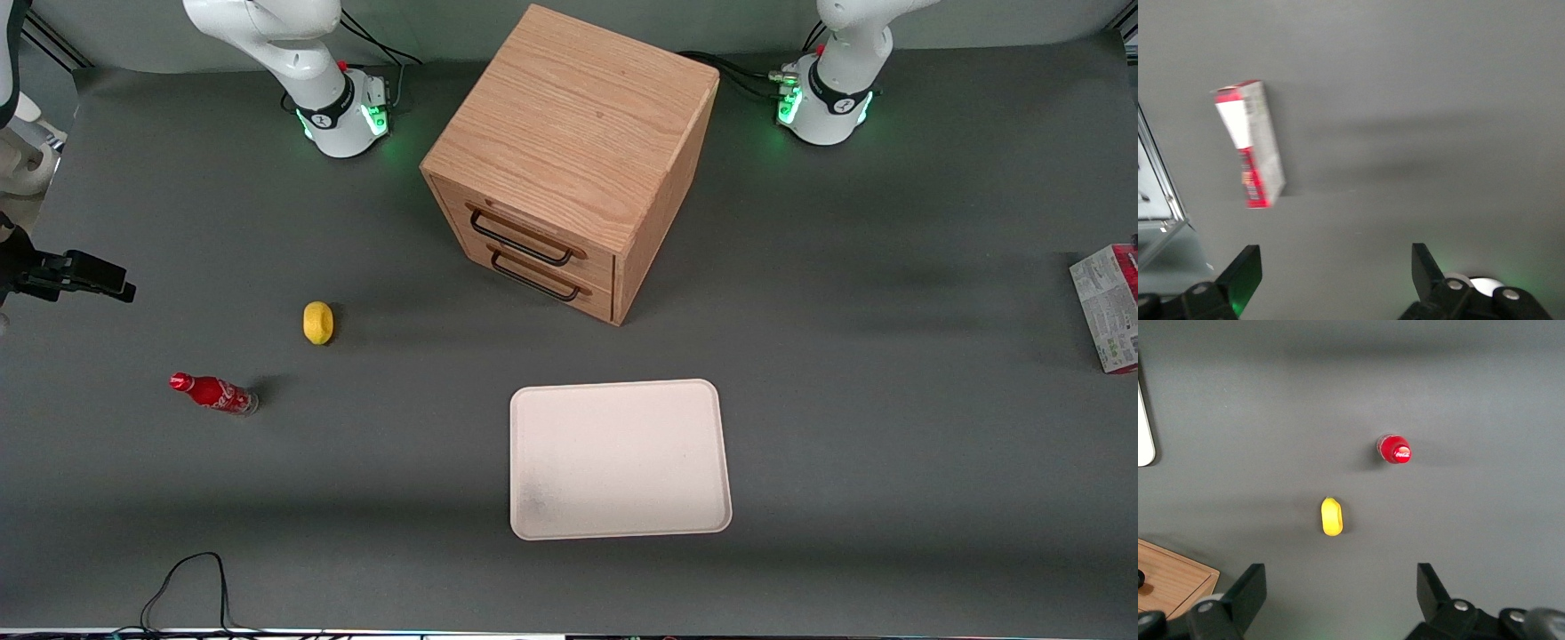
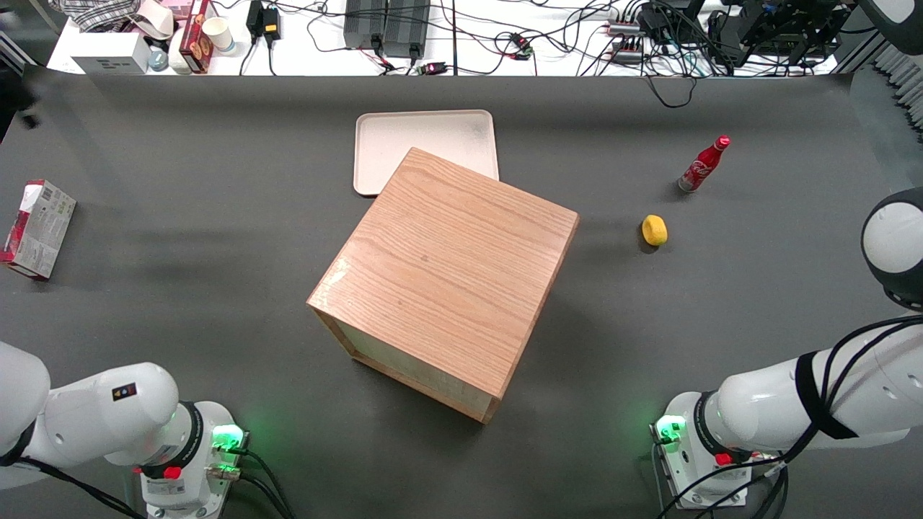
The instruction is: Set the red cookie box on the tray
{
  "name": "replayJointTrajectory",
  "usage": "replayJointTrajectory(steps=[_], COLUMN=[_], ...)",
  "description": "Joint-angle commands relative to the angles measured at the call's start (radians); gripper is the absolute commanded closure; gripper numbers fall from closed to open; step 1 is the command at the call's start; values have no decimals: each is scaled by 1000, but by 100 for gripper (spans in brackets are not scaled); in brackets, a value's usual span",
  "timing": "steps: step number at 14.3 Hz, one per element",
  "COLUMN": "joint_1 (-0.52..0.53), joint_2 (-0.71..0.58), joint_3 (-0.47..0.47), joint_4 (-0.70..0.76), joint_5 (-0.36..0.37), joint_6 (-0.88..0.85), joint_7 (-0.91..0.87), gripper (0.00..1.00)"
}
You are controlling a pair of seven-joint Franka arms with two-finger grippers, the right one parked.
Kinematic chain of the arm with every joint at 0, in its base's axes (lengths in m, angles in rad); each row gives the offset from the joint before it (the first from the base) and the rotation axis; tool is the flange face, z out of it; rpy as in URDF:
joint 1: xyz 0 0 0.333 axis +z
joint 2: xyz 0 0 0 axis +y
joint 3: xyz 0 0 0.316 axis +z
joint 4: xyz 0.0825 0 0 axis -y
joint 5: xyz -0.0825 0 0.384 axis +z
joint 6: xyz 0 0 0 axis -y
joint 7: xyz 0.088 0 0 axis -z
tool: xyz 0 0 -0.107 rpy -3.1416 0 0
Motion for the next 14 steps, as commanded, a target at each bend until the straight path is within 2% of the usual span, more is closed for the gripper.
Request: replayJointTrajectory(steps=[1,5,9,14], joint_1=[141,250,255,258], joint_2=[72,184,205,241], joint_3=[-14,-15,-14,-16], joint_4=[82,202,198,147], joint_5=[12,20,50,51], joint_6=[27,44,91,145], joint_7=[195,352,335,270], gripper=[0,0,0,0])
